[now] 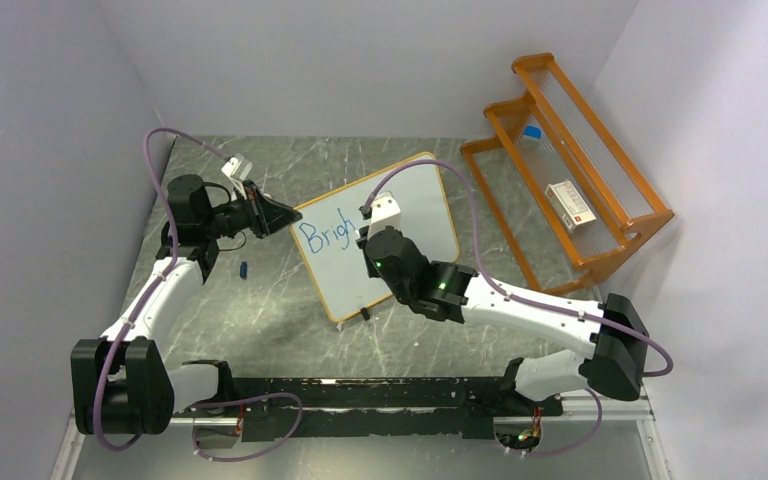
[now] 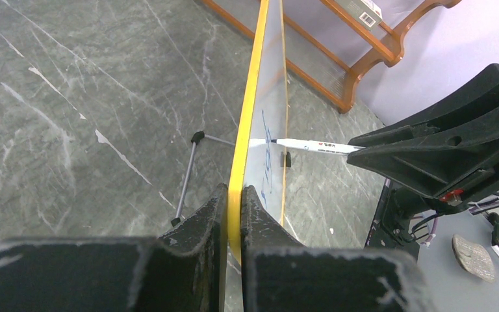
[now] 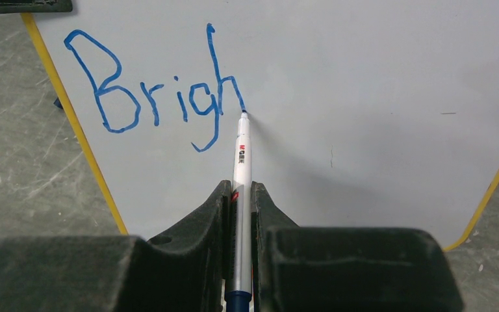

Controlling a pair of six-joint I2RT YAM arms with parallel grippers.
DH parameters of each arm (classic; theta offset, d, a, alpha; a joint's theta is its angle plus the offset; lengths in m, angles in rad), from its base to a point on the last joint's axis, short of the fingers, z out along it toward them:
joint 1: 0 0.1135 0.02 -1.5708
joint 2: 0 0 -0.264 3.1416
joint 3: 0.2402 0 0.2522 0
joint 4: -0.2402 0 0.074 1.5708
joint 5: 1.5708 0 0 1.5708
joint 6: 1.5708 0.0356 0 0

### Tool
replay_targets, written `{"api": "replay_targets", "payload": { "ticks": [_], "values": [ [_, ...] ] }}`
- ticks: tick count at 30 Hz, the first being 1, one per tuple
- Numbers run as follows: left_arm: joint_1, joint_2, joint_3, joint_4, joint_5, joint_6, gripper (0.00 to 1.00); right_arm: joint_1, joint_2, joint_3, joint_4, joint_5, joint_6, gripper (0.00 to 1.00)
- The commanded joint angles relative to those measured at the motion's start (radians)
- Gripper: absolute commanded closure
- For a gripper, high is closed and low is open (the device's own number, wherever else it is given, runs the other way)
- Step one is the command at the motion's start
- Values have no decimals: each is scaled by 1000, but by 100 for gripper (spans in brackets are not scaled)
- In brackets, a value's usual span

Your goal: Write a sentence on the whiteboard

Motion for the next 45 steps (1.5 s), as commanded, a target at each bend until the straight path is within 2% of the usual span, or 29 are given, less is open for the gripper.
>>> {"api": "replay_targets", "payload": {
  "ticks": [1, 13, 45],
  "values": [
    [-24, 30, -18, -116, -32, 58, 95, -5, -46, -12, 7, 9, 6, 100],
    [-24, 30, -18, -119, -34, 62, 95, -28, -69, -23, 55, 0, -24, 100],
    [-24, 39, -16, -119, -32, 60, 95, -37, -9, 1, 89, -40, -49, 100]
  ]
}}
